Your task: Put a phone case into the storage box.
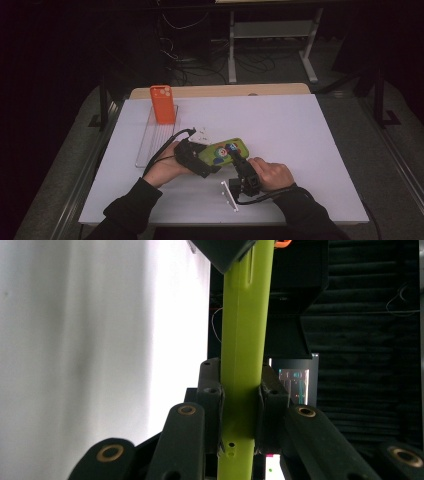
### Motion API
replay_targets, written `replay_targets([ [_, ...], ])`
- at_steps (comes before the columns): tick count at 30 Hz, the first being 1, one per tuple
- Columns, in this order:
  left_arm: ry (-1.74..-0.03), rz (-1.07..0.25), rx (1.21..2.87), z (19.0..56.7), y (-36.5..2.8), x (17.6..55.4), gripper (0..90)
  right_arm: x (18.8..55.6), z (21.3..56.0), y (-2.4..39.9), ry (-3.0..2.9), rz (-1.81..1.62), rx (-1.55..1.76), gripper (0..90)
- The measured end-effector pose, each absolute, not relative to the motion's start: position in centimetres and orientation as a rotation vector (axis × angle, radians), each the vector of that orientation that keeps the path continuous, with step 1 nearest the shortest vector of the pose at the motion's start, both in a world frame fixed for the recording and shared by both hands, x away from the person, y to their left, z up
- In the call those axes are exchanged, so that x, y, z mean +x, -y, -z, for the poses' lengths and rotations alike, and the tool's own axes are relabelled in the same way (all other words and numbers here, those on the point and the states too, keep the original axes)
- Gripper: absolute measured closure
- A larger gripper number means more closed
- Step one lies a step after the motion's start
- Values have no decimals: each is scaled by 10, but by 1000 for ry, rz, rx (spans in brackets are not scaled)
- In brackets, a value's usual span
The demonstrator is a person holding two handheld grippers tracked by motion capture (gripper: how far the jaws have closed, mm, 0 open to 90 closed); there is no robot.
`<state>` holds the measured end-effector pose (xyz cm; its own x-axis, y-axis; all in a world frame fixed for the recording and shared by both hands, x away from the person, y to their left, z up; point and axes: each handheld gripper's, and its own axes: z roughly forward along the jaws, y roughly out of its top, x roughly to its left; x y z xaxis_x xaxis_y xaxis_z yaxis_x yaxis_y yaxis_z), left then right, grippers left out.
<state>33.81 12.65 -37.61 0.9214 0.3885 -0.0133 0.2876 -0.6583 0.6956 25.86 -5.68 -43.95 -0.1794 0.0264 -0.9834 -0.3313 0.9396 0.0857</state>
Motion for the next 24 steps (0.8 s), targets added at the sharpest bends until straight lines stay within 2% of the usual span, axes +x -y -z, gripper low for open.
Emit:
replay_targets([
  [2,-477,-171,2326,375,-127,339,129,259,438,57,-1731,-332,-215,760],
  [8,-490,-186,2282,371,-135,342,0,263,436,62,-1759,-353,-173,760],
  [12,-514,-170,2218,368,-141,344,0,267,430,68,-1817,-425,-52,760],
  [24,-527,-202,2170,367,-147,348,0,282,415,85,-1968,-595,236,760],
])
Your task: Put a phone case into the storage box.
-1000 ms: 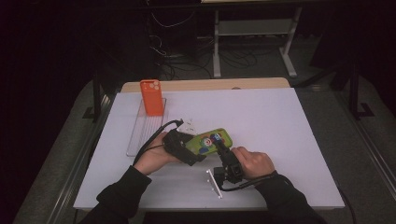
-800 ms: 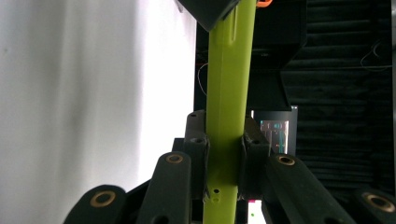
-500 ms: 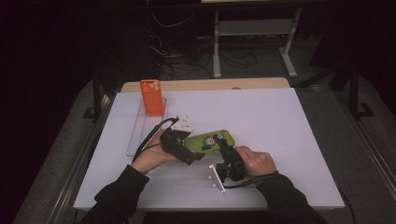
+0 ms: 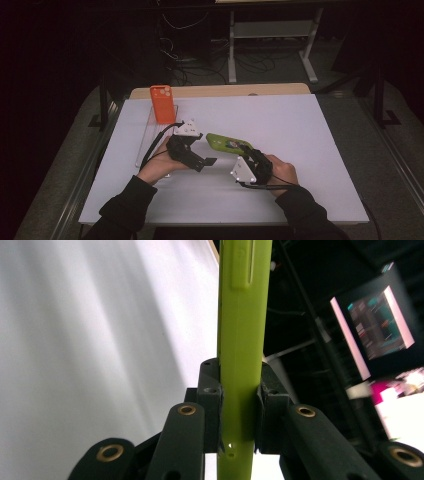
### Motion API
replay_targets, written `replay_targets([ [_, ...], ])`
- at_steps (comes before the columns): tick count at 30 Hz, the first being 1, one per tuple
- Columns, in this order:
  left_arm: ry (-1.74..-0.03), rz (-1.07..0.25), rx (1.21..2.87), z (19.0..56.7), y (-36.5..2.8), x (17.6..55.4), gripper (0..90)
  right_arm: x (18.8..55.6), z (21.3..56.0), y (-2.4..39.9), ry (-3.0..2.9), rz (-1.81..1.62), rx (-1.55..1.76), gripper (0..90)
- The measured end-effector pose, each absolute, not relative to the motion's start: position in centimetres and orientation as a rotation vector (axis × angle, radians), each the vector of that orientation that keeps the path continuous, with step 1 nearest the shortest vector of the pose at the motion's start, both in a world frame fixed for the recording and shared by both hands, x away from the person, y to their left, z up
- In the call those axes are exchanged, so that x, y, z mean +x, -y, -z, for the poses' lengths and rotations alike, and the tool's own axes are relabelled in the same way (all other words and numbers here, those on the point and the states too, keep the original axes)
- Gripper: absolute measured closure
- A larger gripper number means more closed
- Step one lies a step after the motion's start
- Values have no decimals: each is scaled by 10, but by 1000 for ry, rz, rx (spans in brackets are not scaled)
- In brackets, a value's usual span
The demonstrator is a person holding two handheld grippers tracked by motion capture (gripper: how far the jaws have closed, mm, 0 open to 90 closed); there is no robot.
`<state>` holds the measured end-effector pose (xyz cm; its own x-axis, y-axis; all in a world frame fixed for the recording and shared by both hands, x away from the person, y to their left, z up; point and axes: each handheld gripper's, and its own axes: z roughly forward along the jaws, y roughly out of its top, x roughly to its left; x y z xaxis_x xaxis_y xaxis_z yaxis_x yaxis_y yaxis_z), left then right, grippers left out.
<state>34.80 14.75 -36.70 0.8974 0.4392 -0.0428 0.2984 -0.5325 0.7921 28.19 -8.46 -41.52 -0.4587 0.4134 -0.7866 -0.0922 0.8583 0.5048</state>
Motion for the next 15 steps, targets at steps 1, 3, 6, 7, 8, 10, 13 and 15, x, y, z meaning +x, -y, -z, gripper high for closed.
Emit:
replay_targets([
  [1,-538,-199,2152,367,-147,347,0,282,413,86,-1993,-650,319,759],
  [3,-537,-210,2145,366,-148,348,0,284,411,88,-2005,-711,401,759],
  [6,-525,-230,2142,365,-150,350,0,289,407,95,-2043,-763,475,760],
  [7,-540,-230,2139,365,-150,350,0,290,407,97,-2053,-782,503,759],
  [8,-544,-231,2138,365,-150,350,0,292,407,97,-2061,-811,534,759],
  [10,-555,-231,2131,366,-150,350,0,294,406,99,-2090,-860,606,759],
  [13,-570,-221,2129,366,-150,349,0,298,405,102,-2120,-943,706,759],
  [15,-573,-222,2128,366,-149,349,0,300,404,104,-2133,-999,773,759],
])
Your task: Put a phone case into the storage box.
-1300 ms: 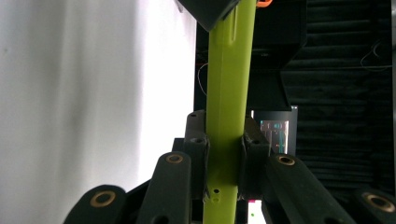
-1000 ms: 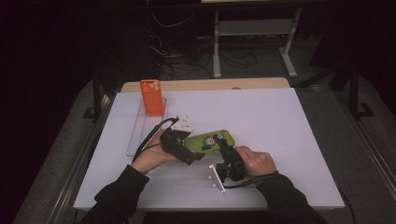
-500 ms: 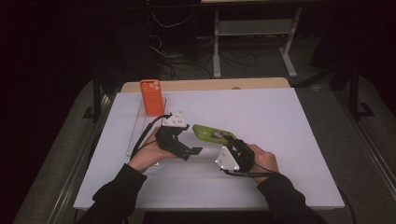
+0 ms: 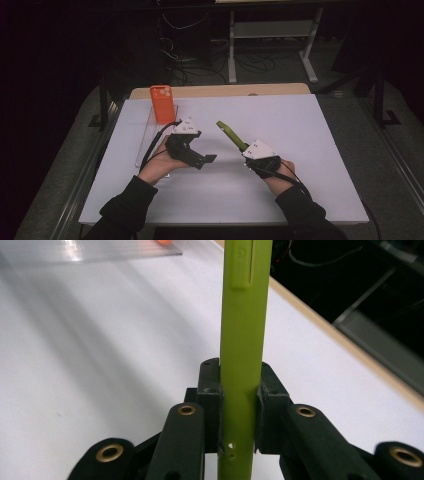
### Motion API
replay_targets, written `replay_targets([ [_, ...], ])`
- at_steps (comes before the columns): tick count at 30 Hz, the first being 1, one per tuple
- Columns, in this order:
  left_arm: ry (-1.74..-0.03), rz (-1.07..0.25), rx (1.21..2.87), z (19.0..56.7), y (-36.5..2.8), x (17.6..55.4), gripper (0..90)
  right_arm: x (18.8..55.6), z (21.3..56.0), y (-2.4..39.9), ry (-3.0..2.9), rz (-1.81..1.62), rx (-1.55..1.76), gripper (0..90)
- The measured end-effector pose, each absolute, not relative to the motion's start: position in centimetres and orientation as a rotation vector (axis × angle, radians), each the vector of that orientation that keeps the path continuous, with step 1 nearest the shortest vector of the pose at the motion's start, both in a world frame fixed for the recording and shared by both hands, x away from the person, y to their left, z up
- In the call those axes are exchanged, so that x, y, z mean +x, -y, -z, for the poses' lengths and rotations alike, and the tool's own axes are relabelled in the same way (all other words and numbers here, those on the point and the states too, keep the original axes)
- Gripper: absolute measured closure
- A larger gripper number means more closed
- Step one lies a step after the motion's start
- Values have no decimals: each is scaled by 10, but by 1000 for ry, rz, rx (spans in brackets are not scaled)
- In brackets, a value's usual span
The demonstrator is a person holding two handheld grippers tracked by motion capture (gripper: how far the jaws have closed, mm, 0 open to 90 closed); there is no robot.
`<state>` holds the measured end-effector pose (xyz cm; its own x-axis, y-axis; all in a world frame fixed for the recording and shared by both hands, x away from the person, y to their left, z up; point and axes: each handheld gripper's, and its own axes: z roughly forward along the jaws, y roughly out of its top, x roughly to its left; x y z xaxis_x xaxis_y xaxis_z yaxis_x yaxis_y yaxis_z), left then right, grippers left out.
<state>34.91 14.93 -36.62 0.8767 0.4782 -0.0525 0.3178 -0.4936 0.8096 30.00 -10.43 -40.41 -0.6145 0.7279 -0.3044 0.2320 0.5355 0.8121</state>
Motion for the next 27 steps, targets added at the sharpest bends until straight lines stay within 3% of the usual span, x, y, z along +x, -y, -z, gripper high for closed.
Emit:
replay_targets([
  [11,-631,-224,2018,362,-149,354,0,307,399,116,-2169,-1273,1023,760],
  [27,-655,-185,1904,362,-138,363,0,302,401,102,-2220,-1357,1020,759],
])
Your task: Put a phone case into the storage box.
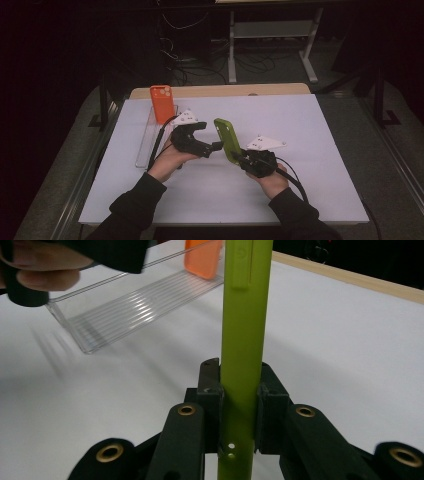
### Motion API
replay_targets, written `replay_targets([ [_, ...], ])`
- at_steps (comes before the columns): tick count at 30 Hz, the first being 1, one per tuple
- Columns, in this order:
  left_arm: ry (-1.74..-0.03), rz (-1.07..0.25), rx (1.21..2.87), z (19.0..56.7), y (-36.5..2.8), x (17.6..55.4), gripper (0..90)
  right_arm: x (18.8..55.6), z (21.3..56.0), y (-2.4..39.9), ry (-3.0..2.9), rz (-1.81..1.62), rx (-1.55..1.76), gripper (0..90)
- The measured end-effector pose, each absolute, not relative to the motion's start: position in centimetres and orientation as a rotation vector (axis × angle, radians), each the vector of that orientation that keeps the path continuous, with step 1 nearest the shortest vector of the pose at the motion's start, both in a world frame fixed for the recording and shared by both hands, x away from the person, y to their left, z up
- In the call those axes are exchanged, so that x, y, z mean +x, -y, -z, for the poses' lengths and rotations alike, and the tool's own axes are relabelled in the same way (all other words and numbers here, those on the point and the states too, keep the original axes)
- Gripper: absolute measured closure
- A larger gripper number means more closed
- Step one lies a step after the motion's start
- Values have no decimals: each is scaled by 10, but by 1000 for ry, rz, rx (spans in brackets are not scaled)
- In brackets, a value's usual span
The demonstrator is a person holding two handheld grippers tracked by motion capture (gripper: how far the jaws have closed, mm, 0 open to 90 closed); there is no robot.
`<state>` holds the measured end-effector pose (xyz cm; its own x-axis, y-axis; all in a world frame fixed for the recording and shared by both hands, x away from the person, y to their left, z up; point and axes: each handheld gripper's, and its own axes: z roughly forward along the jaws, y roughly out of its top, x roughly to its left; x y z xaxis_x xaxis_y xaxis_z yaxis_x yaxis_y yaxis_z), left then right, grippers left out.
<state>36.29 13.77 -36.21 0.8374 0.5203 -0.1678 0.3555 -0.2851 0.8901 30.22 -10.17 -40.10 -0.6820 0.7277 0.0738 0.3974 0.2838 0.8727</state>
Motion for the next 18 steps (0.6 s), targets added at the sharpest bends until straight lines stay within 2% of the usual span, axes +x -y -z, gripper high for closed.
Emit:
replay_targets([
  [18,-645,-170,1861,368,-125,361,0,294,402,82,-2263,-1411,982,759],
])
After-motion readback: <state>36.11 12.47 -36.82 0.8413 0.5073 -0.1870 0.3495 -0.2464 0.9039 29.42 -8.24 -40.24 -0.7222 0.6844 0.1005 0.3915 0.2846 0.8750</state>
